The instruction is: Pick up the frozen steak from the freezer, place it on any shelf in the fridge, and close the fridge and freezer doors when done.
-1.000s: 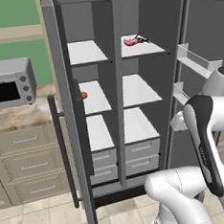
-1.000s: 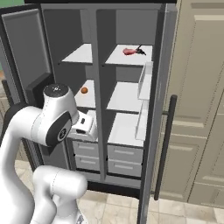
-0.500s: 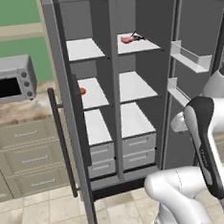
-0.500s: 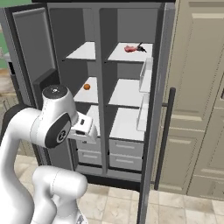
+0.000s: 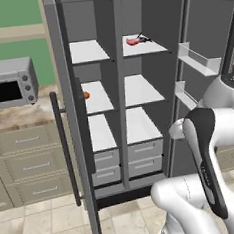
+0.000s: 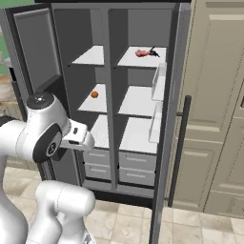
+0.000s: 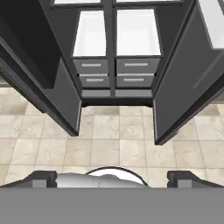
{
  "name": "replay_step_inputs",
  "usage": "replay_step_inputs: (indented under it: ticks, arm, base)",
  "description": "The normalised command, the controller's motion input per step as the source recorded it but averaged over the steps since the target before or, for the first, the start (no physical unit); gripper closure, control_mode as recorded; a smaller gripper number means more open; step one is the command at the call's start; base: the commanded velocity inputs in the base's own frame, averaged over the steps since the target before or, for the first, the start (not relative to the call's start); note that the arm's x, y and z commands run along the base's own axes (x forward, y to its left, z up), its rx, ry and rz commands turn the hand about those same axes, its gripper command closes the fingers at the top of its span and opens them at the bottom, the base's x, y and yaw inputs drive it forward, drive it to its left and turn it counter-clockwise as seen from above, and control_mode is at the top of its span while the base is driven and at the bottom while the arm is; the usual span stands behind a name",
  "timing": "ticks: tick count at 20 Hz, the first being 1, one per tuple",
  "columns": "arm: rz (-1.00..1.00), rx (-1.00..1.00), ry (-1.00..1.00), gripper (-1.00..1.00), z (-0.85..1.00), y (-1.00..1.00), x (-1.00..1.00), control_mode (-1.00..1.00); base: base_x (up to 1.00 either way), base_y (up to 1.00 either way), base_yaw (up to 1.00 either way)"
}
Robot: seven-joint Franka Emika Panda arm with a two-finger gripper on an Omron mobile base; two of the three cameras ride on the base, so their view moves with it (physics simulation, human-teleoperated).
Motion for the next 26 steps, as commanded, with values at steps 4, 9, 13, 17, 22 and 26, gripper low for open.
replay_step_inputs:
  ticks: [4,9,13,17,22,26]
  arm:
    - [0.00,-0.12,-0.30,-1.00,0.15,1.00,-0.33,-1.00]
    - [-0.03,-0.11,-0.32,-1.00,0.05,1.00,-0.46,-1.00]
    - [-0.11,0.00,-0.31,-1.00,0.00,1.00,-0.41,-1.00]
    - [-0.11,0.00,-0.35,-1.00,-0.26,1.00,-0.39,-1.00]
    - [-0.18,0.08,-0.36,-1.00,-0.47,1.00,-0.04,-1.00]
    - [-0.26,0.02,-0.35,-1.00,-0.14,1.00,0.37,-1.00]
  base:
    - [0.00,0.00,0.00]
    - [0.00,0.00,0.00]
    - [0.00,0.00,0.00]
    - [0.00,0.00,0.00]
    - [0.00,0.00,0.00]
    - [0.00,0.00,0.00]
